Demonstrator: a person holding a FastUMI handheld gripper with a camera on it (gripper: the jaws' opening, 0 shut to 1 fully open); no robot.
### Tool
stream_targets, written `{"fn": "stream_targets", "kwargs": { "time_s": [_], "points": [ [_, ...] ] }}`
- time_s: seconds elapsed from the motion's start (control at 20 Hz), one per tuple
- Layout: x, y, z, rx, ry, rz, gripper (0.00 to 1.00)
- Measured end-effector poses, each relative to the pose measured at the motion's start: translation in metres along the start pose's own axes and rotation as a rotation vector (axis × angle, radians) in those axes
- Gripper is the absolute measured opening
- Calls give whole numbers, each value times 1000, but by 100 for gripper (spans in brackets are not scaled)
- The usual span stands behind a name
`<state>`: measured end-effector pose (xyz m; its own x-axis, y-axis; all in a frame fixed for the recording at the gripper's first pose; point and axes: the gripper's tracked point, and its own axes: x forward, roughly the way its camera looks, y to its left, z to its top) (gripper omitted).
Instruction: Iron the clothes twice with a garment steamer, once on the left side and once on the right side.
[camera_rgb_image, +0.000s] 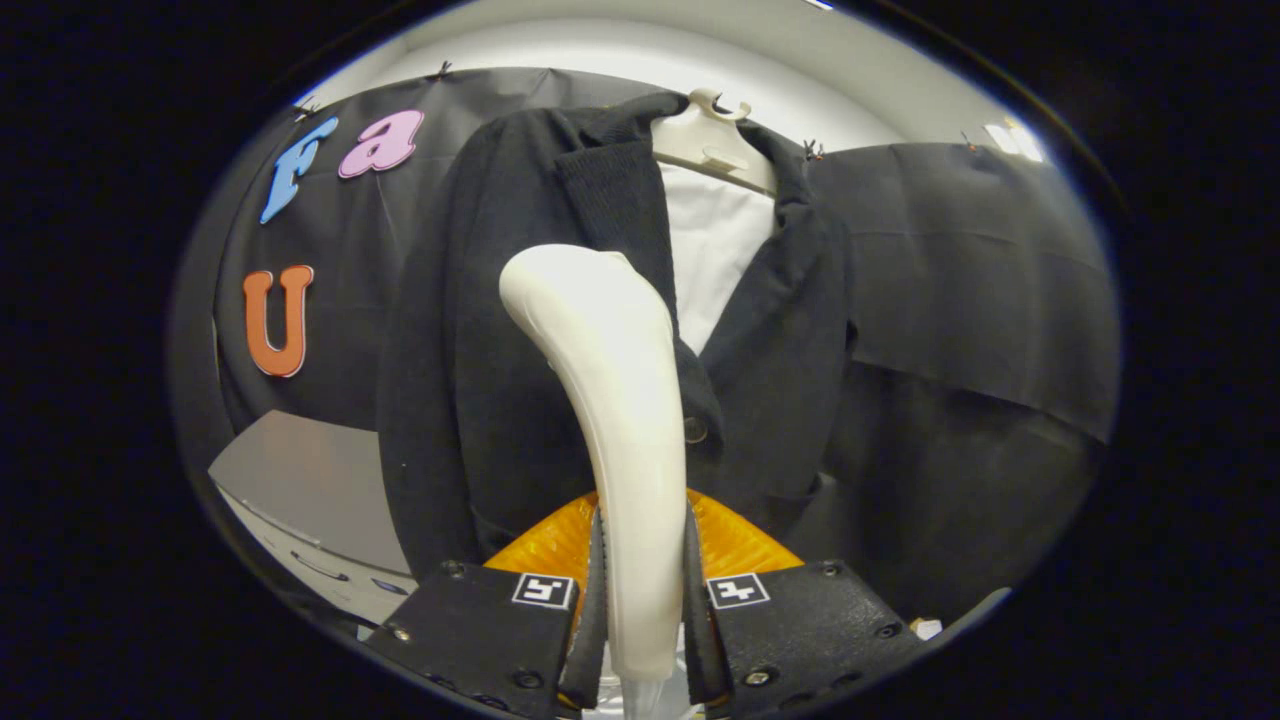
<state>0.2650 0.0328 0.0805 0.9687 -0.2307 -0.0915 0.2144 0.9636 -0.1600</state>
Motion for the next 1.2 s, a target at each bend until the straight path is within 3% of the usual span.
{"fn": "stream_targets", "kwargs": {
  "time_s": [0.45,1.2],
  "points": [
    [15,-1,-79,-13,127,-19,35],
    [23,6,-195,-31,275,20,35]
  ]
}}
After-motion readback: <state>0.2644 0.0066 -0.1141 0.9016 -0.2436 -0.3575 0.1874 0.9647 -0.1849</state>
